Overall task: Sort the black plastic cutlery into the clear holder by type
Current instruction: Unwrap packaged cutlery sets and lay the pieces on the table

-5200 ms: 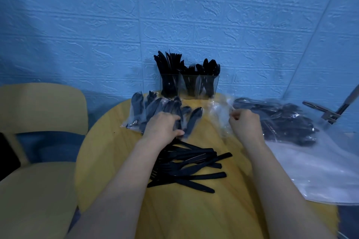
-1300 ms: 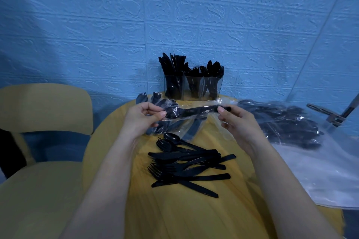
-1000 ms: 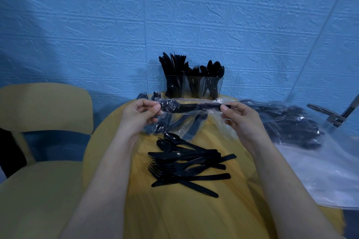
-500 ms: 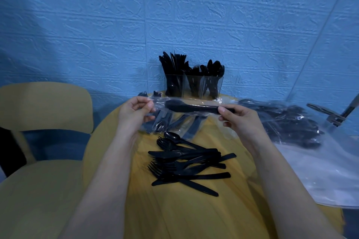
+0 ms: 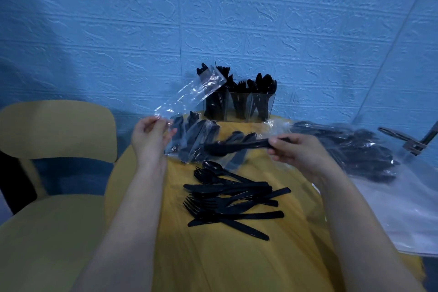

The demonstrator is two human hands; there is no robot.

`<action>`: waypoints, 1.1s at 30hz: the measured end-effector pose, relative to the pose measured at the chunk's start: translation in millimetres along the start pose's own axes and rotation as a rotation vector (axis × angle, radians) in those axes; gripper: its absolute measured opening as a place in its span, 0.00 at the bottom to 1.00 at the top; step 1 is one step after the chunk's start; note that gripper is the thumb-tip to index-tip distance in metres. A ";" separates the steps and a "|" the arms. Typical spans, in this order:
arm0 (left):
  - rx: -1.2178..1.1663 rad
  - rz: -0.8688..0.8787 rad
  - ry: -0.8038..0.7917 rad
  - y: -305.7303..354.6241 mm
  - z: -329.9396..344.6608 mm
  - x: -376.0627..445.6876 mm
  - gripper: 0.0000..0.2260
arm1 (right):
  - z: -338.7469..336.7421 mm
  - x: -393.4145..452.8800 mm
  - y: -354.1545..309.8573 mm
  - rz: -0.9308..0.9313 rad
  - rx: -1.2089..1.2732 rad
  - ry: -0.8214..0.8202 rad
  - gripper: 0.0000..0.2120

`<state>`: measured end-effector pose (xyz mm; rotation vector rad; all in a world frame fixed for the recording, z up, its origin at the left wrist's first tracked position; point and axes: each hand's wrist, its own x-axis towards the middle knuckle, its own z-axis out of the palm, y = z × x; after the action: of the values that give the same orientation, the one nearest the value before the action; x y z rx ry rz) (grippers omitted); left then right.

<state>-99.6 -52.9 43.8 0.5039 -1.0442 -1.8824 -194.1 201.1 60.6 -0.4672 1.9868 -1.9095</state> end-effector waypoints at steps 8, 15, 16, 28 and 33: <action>0.148 -0.061 -0.237 -10.0 11.9 -10.6 0.14 | 9.0 -4.2 3.8 0.033 -0.541 -0.309 0.05; 0.272 -0.133 -0.341 -17.2 23.0 -23.4 0.06 | 7.4 -5.6 5.7 0.010 -0.805 -0.355 0.10; 0.290 -0.138 -0.363 -17.5 24.6 -25.8 0.06 | 8.4 -5.2 5.1 -0.028 -0.784 -0.294 0.09; 0.578 -0.063 -0.600 -37.7 45.8 -51.8 0.07 | 41.4 5.5 14.2 -0.172 -0.069 0.100 0.06; 0.570 -0.108 -0.597 -40.0 52.3 -51.7 0.05 | 41.5 6.9 14.1 -0.168 0.038 0.058 0.09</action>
<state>-129.6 24.9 36.6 0.3141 -2.0108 -1.8581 -181.1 161.7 44.9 -0.5910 1.9995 -2.0796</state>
